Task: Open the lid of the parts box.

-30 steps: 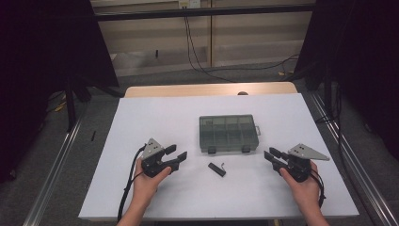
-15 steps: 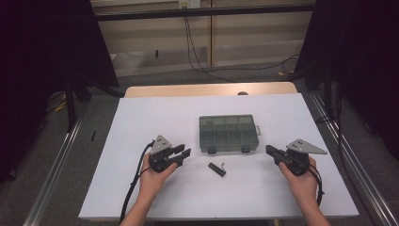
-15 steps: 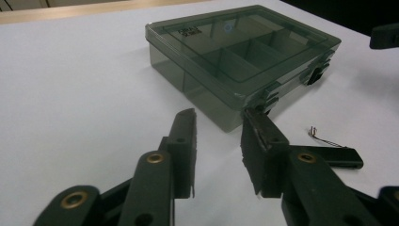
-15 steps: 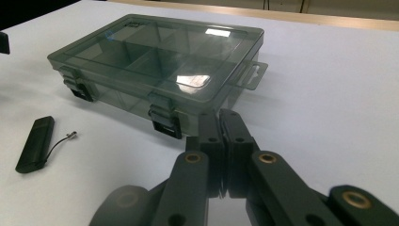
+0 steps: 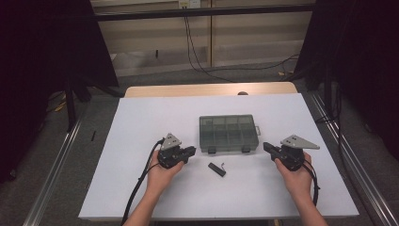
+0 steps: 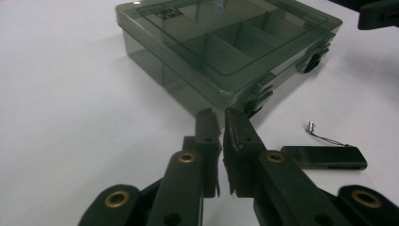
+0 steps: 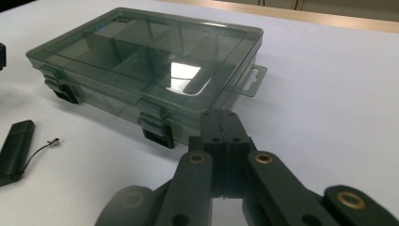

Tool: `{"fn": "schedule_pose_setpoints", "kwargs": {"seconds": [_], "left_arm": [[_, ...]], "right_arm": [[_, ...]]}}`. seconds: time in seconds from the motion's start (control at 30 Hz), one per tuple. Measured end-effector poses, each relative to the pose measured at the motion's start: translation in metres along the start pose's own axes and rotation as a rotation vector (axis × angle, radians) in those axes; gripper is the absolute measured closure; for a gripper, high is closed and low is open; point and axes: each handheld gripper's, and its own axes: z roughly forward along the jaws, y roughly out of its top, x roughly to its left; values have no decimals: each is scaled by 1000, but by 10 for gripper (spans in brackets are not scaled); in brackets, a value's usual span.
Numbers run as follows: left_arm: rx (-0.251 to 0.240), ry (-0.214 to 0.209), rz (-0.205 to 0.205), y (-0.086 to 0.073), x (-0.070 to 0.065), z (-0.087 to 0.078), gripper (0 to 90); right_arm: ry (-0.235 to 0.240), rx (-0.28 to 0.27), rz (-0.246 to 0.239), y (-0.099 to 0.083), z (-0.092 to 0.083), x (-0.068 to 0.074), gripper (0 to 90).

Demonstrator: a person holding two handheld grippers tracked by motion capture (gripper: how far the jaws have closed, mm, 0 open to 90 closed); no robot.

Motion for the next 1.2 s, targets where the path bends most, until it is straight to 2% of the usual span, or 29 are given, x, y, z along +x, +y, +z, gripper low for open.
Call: {"fn": "schedule_pose_setpoints", "kwargs": {"seconds": [0.1, 0.2, 0.4, 0.53, 0.6, 0.73, 0.8, 0.9, 1.2], "left_arm": [[9, -7, -14, 1, 0, 2, 877], [27, 1, -6, 2, 2, 4, 897], [48, -3, -22, 5, 4, 10, 900], [69, 20, -5, 5, 5, 12, 900], [76, 27, 11, 4, 4, 12, 900], [65, 29, 4, 3, 3, 16, 900], [73, 43, 25, 3, 3, 17, 900], [67, 58, 34, 3, 2, 17, 900], [62, 49, 34, 4, -1, 17, 900]], "right_arm": [[-8, 6, 3, 0, 2, 0, 900], [-18, 2, 17, 1, 4, -3, 900], [-42, 14, 19, 4, 10, -5, 900], [-45, 16, 26, 7, 16, -7, 900], [-43, 23, 12, 6, 17, -7, 900], [-35, 55, -1, 4, 18, -5, 900], [-36, 60, -6, 4, 18, -5, 900], [-19, 72, 1, 2, 17, -5, 900], [-8, 109, -26, 0, 20, -4, 900]]}}
